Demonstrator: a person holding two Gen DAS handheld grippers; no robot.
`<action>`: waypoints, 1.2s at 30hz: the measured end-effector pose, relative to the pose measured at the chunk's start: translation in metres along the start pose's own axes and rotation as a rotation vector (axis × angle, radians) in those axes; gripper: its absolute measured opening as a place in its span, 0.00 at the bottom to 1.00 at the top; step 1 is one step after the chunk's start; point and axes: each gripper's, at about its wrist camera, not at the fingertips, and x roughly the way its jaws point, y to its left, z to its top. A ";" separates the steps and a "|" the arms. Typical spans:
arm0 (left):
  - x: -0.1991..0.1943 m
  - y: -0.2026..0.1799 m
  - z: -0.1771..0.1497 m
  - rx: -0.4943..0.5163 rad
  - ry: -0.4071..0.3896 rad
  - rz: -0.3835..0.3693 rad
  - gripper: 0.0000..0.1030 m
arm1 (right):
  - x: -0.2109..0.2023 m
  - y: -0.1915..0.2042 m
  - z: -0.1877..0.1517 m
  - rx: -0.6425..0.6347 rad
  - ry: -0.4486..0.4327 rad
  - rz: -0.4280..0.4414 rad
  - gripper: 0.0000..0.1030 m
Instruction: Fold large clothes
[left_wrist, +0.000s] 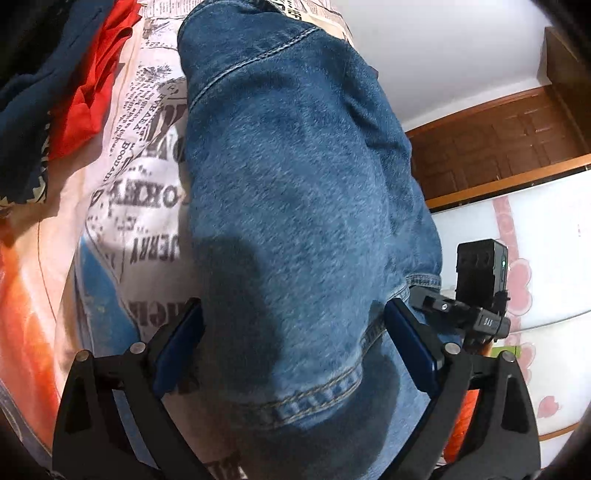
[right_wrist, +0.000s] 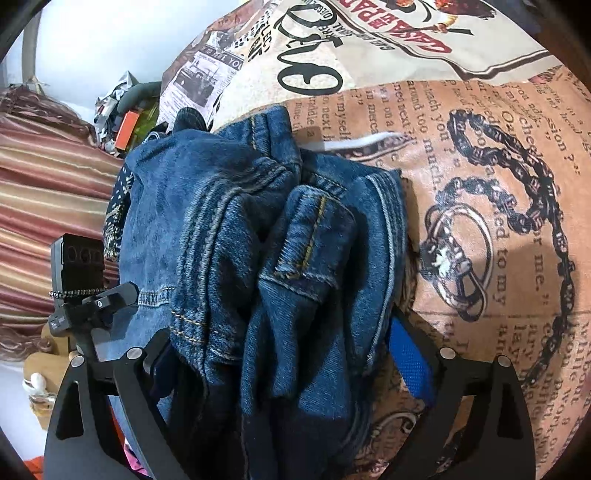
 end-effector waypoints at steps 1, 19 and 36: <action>0.000 -0.002 0.005 0.004 0.006 -0.017 0.87 | -0.002 0.005 -0.002 -0.005 -0.006 0.004 0.75; -0.099 -0.085 -0.011 0.259 -0.164 0.087 0.43 | -0.056 0.121 -0.007 -0.225 -0.159 -0.110 0.33; -0.288 -0.031 0.023 0.260 -0.438 0.159 0.43 | 0.000 0.270 0.049 -0.399 -0.243 -0.007 0.33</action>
